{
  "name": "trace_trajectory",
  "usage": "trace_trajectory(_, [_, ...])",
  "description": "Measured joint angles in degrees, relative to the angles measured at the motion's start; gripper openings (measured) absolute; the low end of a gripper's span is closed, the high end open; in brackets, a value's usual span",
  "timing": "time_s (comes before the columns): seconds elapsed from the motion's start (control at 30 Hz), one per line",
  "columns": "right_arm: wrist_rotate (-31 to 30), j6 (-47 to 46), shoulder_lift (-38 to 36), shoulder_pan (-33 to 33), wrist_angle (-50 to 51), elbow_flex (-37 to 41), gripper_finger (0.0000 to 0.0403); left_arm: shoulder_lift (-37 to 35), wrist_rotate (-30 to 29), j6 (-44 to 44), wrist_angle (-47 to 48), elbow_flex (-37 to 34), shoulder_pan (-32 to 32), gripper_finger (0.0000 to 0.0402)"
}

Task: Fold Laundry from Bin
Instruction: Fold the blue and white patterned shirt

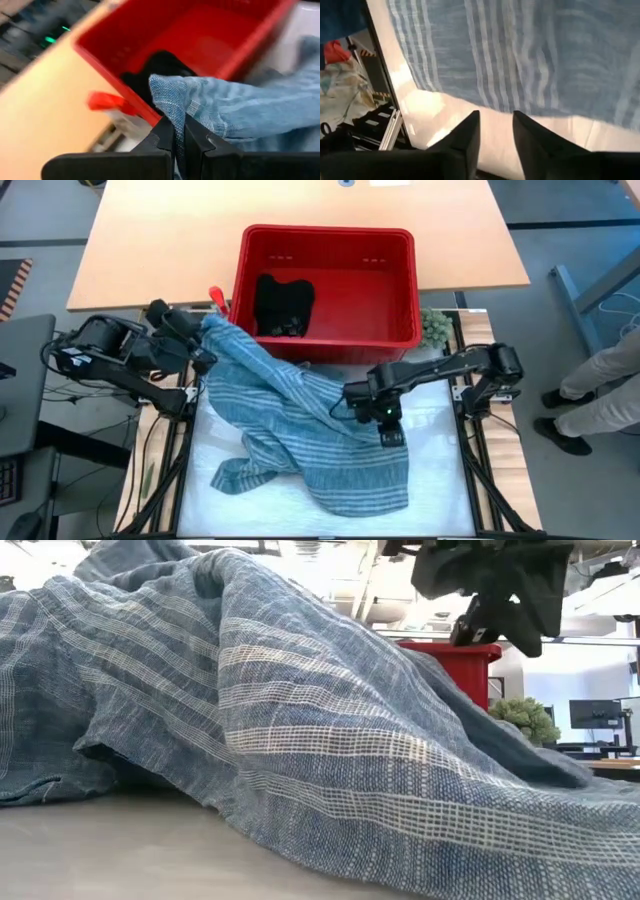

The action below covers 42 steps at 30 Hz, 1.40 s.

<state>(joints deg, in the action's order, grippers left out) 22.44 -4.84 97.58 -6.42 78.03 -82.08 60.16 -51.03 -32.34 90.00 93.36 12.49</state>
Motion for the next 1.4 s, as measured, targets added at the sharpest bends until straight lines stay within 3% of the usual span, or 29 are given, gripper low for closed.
trace_trajectory(0.2, [-2.69, -4.07, -10.96, 0.2, -11.07, 9.15, 0.0186, -3.91, 11.99, -2.58, -1.12, -5.52, 2.89, 0.0])
trace_trajectory(0.4, [-3.61, -16.51, -20.33, 3.52, -31.07, 22.71, 0.0188, -5.37, 20.6, -3.67, -1.0, -12.32, 4.9, 0.0])
trace_trajectory(0.53, [-3.56, -20.4, -22.46, 3.76, -34.53, 27.23, 0.0184, -5.53, 23.51, -2.25, 0.02, -15.93, 4.9, 0.0])
trace_trajectory(0.67, [-5.47, -21.81, -23.17, 1.73, -35.17, 31.14, 0.018, -5.57, 24.17, 1.0, -0.05, -17.5, 4.88, 0.0])
trace_trajectory(0.83, [-6.27, -24.77, -21.85, -0.68, -39.85, 37.56, 0.018, -7.52, 19.5, 4.61, -0.03, -17.48, 4.74, 0.0])
trace_trajectory(1.03, [-16.78, -28.33, -21.43, -1.94, -46.46, 43.79, 0.018, -13.13, 9.7, 6.13, -0.1, -17.4, 3.37, 0.0])
trace_trajectory(1.27, [-18.3, -34.09, -21.74, -1.86, -47.73, 50.27, 0.018, -19.43, 14.57, 6.14, -7.61, -17.4, 3.37, 0.0])
trace_trajectory(1.4, [-18.4, -36.23, -21.73, -2.24, -46.79, 51.23, 0.018, -21.95, 16.45, 1.79, -7.97, -17.37, 3.37, 0.0001])
